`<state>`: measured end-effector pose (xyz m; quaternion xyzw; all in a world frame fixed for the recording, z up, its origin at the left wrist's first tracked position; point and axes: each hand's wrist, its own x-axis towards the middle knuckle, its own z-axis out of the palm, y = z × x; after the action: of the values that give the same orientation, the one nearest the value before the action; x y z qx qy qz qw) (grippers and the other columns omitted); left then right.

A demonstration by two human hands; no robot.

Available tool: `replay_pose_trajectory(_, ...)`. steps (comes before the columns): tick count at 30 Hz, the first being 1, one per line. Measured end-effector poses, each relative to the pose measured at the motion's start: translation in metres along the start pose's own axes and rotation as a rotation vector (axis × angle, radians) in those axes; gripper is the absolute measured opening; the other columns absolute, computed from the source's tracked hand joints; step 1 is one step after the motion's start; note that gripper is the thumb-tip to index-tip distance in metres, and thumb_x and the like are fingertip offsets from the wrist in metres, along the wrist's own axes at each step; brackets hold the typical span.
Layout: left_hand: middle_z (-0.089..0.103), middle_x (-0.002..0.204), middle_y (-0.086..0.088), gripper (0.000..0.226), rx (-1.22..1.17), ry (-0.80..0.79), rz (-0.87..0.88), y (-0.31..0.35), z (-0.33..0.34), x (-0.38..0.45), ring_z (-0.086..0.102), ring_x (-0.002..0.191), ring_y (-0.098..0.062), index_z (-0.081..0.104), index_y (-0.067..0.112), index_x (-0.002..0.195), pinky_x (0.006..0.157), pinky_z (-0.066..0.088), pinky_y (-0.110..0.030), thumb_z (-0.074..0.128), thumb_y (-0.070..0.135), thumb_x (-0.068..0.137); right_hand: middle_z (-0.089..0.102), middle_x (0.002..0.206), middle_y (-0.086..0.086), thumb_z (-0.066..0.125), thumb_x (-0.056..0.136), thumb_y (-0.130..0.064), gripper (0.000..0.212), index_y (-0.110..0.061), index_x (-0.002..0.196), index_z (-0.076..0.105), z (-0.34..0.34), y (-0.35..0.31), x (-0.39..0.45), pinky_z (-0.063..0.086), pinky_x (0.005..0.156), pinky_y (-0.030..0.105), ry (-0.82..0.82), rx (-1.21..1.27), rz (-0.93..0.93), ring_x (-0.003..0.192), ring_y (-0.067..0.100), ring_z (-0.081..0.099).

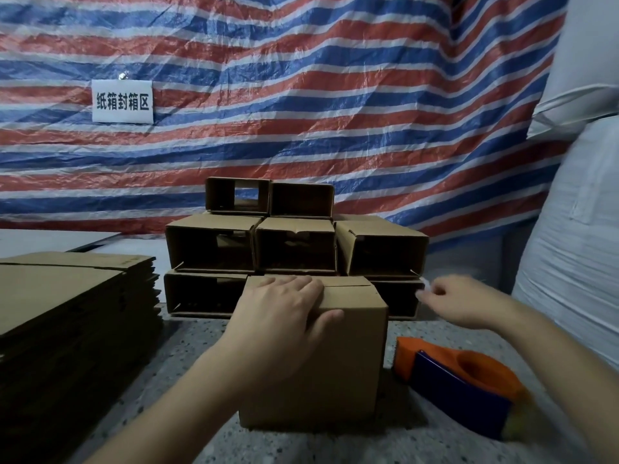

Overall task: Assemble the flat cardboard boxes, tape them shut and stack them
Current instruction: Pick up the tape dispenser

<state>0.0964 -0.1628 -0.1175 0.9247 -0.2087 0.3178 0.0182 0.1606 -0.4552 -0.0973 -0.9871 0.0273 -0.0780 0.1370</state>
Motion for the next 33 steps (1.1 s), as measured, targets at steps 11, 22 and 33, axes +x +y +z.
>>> replay_pose_trajectory(11, 0.062, 0.127, 0.013, 0.064, -0.010, 0.035, 0.017, 0.001, 0.000, -0.001, 0.056, 0.117, -0.008, 0.051, 0.034, 0.123, 0.099, 0.040, -0.026, 0.011, 0.070, 0.089, 0.067, 0.079, -0.007, 0.053, 0.077, -0.086, 0.062, -0.025, 0.087, 0.062, 0.044, 0.024, -0.052, 0.045, 0.057, 0.023, -0.232, -0.265, 0.148, 0.066, 0.007, 0.062)
replay_pose_trajectory(22, 0.064, 0.121, 0.013, 0.062, -0.016, 0.065, 0.021, 0.000, 0.000, -0.001, 0.059, 0.112, -0.008, 0.055, 0.032, 0.117, 0.090, 0.044, -0.026, 0.015, 0.070, 0.090, 0.062, 0.086, -0.011, 0.053, 0.086, -0.074, 0.044, -0.031, 0.093, 0.055, 0.073, 0.038, -0.067, 0.055, 0.073, 0.029, 0.037, -0.224, 0.047, 0.077, 0.005, 0.061)
replay_pose_trajectory(33, 0.053, 0.121, 0.009, 0.068, -0.026, 0.092, -0.026, -0.002, 0.008, -0.001, 0.052, 0.093, -0.007, 0.054, 0.035, 0.120, 0.068, 0.033, -0.022, 0.011, 0.076, 0.087, 0.077, 0.082, 0.010, 0.064, 0.071, -0.067, 0.064, -0.010, 0.100, 0.070, -0.097, -0.037, -0.035, 0.054, 0.069, 0.037, 0.136, 0.855, -0.172, 0.067, 0.021, 0.073)
